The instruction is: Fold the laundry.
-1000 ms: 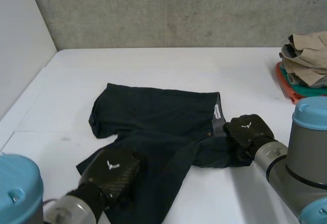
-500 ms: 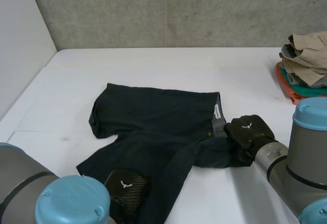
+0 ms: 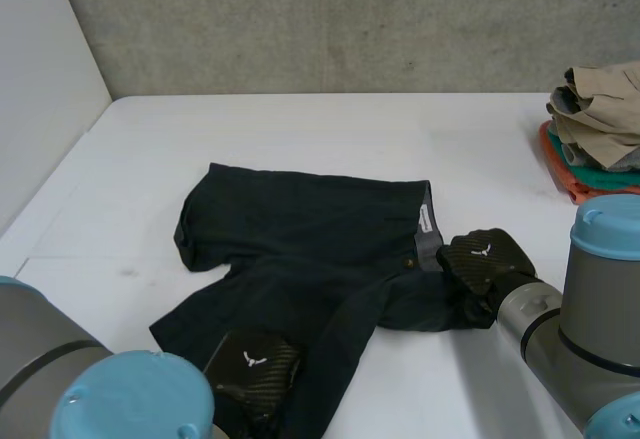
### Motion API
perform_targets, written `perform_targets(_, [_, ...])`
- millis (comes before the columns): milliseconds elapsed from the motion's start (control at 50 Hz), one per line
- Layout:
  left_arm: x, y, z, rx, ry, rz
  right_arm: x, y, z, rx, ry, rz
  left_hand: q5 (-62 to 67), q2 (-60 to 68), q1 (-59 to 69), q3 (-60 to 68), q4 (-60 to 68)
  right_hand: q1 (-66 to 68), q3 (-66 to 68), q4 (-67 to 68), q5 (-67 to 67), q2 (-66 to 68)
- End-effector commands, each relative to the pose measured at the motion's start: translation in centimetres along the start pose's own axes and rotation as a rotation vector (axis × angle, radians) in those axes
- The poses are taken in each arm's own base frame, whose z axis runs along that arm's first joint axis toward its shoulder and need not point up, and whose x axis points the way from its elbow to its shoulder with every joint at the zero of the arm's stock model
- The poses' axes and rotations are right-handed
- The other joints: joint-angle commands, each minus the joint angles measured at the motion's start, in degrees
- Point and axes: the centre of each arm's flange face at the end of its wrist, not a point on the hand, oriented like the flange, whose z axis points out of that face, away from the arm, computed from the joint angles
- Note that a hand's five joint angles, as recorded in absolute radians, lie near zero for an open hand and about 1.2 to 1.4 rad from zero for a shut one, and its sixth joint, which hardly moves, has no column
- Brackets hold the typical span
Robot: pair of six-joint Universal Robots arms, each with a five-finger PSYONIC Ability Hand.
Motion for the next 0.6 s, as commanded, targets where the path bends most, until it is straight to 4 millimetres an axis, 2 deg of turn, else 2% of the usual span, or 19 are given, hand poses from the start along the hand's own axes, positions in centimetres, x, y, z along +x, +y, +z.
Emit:
perform_targets(20, [0.4,1.2,1.6,-0.059,-0.003,-0.013,0.0,0.1,0.0,-0.003,0.000,0.000,16.8,16.4,16.3,16.3,17.0,17.3,11.1,11.2,10.8,12.9])
perform_targets(60, [0.3,1.1,1.7,-0.055,-0.015,-0.015,0.1,0.0,-0.1,0.000,0.005,0.002,41.2,40.9,40.8,40.8,41.4,17.3,11.1,11.2,10.8,12.9])
perform_targets(120, [0.2,0.6,1.5,-0.035,-0.020,-0.019,0.3,-0.2,-0.3,0.005,0.012,0.001,41.4,41.0,40.9,40.9,41.6,17.3,11.1,11.2,10.8,12.9])
perform_targets(200, [-0.4,-2.2,-0.2,0.066,-0.025,-0.036,1.1,-2.3,-2.0,0.066,0.037,-0.030,41.4,41.0,40.9,40.9,41.6,17.3,11.1,11.2,10.8,12.9])
perform_targets(220, [-1.1,-3.5,-1.4,0.116,-0.036,-0.049,1.5,-3.2,-3.2,0.082,0.045,-0.074,41.4,41.0,40.9,40.9,41.6,17.3,11.1,11.2,10.8,12.9])
perform_targets(280, [-2.0,-5.4,-3.2,0.180,-0.049,-0.067,2.0,-4.4,-5.4,0.076,0.048,-0.171,41.4,41.0,40.9,40.9,41.6,17.3,11.1,11.2,10.8,12.9])
perform_targets(300, [-2.7,-6.4,-4.2,0.205,-0.060,-0.065,2.4,-5.2,-7.0,0.077,0.052,-0.240,41.4,41.0,40.9,40.9,41.6,17.3,11.1,11.2,10.8,12.9])
perform_targets(400, [-5.0,-8.7,-6.9,0.232,-0.108,0.002,3.2,-7.4,-11.9,0.071,0.060,-0.447,41.4,41.0,40.9,40.9,41.6,17.3,11.1,11.2,10.8,12.9])
perform_targets(460, [-5.4,-9.1,-7.3,0.224,-0.100,0.045,3.3,-7.5,-12.8,0.054,0.056,-0.508,41.4,41.0,40.9,40.9,41.6,17.3,11.1,11.2,10.8,12.9])
perform_targets(540, [-5.8,-8.9,-6.5,0.193,-0.076,0.094,2.9,-7.0,-13.0,0.018,0.018,-0.550,41.4,41.0,40.9,40.9,41.6,17.3,11.1,11.2,10.8,12.9])
perform_targets(600, [-5.7,-7.6,-4.2,0.105,-0.044,0.110,2.5,-6.2,-12.2,-0.016,-0.019,-0.545,41.4,41.0,40.9,40.9,41.6,17.3,11.1,11.2,10.8,12.9])
